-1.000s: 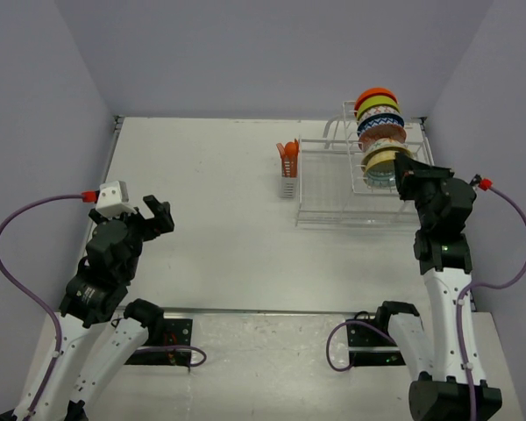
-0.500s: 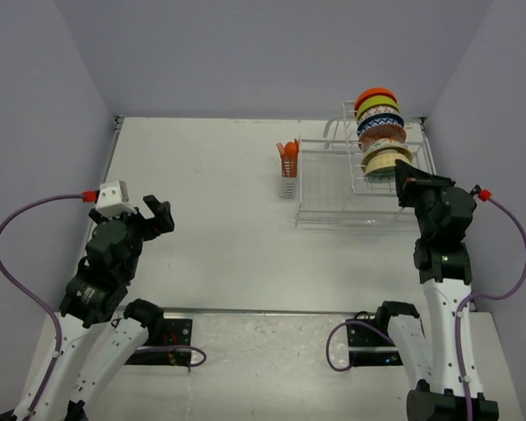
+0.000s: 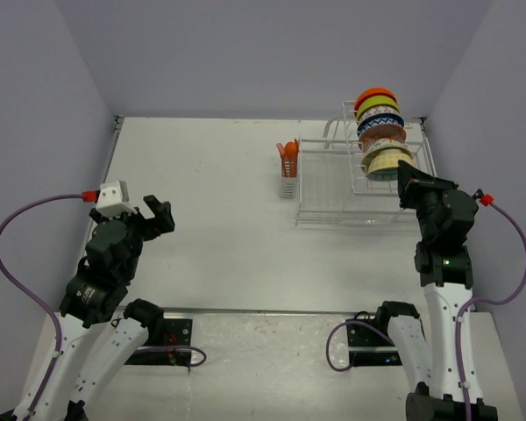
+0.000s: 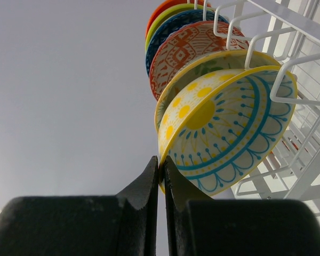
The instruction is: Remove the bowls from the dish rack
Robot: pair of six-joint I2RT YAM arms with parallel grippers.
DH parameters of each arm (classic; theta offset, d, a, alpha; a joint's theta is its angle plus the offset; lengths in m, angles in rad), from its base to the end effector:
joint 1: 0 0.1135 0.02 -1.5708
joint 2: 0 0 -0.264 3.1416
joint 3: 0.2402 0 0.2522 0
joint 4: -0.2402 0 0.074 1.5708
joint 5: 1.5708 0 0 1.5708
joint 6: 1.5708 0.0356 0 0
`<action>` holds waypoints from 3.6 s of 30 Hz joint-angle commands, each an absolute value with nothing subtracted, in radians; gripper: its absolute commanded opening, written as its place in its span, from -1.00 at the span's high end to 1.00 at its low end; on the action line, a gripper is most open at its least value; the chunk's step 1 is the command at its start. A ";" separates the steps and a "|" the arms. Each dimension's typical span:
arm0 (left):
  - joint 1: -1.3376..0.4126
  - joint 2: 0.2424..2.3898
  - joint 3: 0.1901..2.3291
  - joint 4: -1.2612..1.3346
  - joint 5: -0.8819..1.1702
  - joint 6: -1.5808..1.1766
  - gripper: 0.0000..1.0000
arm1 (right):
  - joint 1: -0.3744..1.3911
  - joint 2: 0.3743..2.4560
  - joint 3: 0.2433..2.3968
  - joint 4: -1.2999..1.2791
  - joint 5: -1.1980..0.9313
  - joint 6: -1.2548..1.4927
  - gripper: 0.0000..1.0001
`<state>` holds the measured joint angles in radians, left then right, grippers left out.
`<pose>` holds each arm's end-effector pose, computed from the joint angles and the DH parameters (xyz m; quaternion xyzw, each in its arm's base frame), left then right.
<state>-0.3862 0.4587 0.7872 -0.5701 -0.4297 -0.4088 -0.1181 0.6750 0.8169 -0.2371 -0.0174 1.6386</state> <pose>0.0974 -0.0236 0.3408 -0.1402 0.7675 -0.0785 0.6206 0.1560 -0.0179 0.3621 0.5658 0.4769 0.4682 0.4830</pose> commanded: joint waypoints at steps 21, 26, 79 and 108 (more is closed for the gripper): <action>-0.376 0.472 0.776 -0.535 -0.420 -0.397 -1.00 | -0.124 0.614 0.948 -0.195 -0.028 1.641 1.00; -0.376 0.468 0.778 -0.538 -0.423 -0.399 -1.00 | -0.124 0.611 0.963 -0.195 -0.066 1.617 1.00; -0.377 0.925 0.989 -0.356 0.344 -0.768 -1.00 | 1.219 1.334 1.420 -0.592 0.279 -0.417 1.00; -0.448 1.055 0.939 -0.321 0.152 -0.724 1.00 | 1.278 1.477 1.473 -0.470 0.451 -0.485 1.00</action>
